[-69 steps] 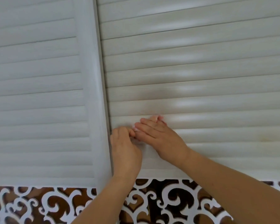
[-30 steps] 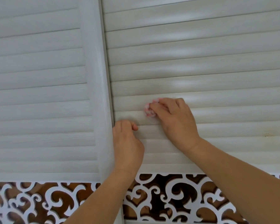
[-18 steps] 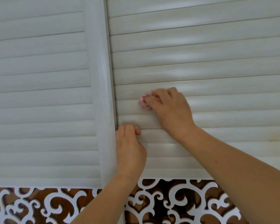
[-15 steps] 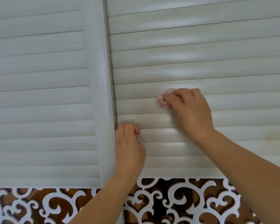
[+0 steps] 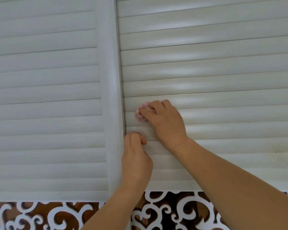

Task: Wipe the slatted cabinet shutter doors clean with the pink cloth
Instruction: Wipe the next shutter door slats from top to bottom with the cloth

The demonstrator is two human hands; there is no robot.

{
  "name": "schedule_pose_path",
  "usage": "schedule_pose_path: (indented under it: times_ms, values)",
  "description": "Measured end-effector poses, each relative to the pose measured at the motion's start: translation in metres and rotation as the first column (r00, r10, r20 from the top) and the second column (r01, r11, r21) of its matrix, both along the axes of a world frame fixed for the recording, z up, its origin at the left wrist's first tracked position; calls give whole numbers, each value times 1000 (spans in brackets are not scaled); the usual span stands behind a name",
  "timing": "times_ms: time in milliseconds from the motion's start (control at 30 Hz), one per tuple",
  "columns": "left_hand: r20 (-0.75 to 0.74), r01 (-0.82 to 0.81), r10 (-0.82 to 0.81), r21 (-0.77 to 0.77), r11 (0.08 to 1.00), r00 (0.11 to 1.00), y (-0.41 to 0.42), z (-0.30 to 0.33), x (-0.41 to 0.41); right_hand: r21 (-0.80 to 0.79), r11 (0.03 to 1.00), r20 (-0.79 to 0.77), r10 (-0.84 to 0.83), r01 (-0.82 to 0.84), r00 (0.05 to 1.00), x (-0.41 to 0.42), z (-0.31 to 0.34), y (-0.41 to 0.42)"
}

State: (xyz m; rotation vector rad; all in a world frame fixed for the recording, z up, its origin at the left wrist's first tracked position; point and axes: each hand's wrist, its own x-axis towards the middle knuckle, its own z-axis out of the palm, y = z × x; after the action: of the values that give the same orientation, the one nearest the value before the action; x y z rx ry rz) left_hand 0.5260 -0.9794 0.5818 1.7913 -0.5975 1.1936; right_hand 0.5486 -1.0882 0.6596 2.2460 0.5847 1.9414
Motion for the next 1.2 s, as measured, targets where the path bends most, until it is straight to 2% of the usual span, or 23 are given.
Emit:
schedule_pose_path:
  times_ms: [100, 267, 367, 433, 500, 567, 700, 767, 900, 967, 1000, 1100, 1200]
  values:
    - [-50, 11, -10, 11, 1000, 999, 1, 3, -4, -2, 1000, 1, -3, 3, 1000, -10, -2, -22]
    - [-155, 36, -29, 42, 998, 988, 4, 8, -11, 161, 986, 16, -40, 37, 999, -30, -9, -59]
    - [-171, 47, -39, 47, 998, 984, 7, 11, -13, 291, 956, 16, -31, 25, 999, -31, 4, -48]
    - [-181, 59, -47, 63, 996, 982, 9, 13, -11, 304, 952, 51, -65, 47, 997, -18, 14, -37]
    - [-184, 58, -43, 76, 995, 982, 11, 13, -10, 324, 946, -25, -16, 23, 1000, -17, 25, -12]
    - [-178, 52, -37, 82, 995, 983, 13, 13, -7, 250, 968, -59, 4, 11, 998, -17, 31, 11]
    - [-161, 55, -39, 99, 994, 986, 14, 15, -6, -6, 996, -49, -85, 85, 995, -14, 32, 0]
    - [-152, 54, -39, 95, 994, 988, 14, 22, -7, -38, 994, 0, -104, 103, 995, -23, 41, -15]
    - [-160, 70, -56, 82, 994, 985, 18, 37, -10, 301, 948, 4, -114, 108, 993, -28, 72, -32]
    - [-140, 71, -60, 77, 994, 988, 19, 43, -10, 380, 922, -1, -75, 70, 997, -22, 80, -29]
    - [-128, 66, -56, 76, 995, 990, 19, 45, -11, 369, 926, -9, -77, 74, 997, -23, 83, -18]
    - [-104, 49, -42, 70, 996, 994, 18, 51, -9, 168, 974, -105, -137, 153, 985, -22, 76, 10]
    - [-80, 43, -37, 74, 996, 996, 16, 55, -8, 20, 990, -41, -141, 142, 989, -19, 71, 2]
